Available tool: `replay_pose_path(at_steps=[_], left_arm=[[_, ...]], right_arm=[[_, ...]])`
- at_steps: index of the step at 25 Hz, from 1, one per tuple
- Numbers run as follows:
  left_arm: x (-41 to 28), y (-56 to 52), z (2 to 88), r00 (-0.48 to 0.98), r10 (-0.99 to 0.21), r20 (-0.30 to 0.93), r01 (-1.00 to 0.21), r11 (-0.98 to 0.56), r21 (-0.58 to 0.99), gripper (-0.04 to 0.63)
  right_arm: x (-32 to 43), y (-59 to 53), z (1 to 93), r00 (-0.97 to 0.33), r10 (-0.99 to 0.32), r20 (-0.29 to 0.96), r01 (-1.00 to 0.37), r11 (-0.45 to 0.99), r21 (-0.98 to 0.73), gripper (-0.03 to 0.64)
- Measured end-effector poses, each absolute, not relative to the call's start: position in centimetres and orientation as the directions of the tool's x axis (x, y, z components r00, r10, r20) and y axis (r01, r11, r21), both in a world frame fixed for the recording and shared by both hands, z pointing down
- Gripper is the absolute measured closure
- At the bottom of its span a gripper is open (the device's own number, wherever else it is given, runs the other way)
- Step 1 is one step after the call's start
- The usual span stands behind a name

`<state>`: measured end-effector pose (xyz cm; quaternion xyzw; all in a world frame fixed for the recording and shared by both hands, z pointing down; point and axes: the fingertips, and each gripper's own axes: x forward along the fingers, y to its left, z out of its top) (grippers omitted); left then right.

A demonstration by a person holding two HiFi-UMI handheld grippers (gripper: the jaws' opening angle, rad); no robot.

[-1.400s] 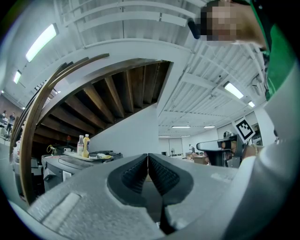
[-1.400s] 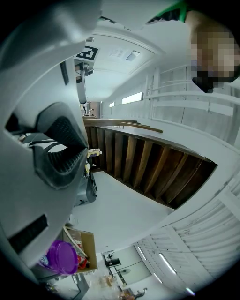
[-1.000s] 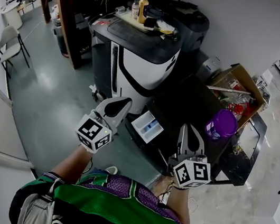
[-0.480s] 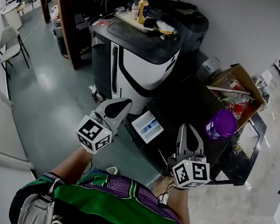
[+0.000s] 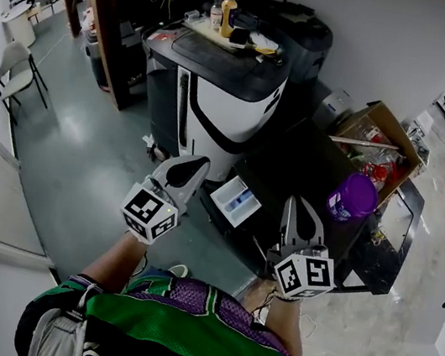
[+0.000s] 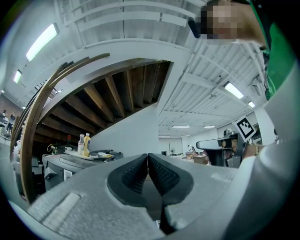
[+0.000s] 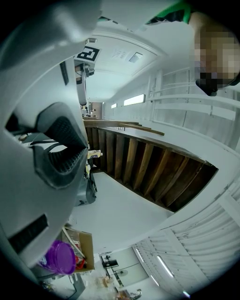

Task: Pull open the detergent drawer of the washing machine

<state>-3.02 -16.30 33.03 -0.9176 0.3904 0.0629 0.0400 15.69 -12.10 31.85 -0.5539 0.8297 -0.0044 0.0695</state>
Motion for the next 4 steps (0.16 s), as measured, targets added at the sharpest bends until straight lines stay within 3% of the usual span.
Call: replay_pose_path(at_steps=[4], left_arm=[[-3.18, -16.36, 33.0, 0.688, -0.71, -0.151, -0.72, -0.694, -0.021, 0.575]], right_arm=[[15.42, -12.12, 31.84, -0.379, -0.919, -0.113, -0.918, 0.388, -0.081, 0.617]])
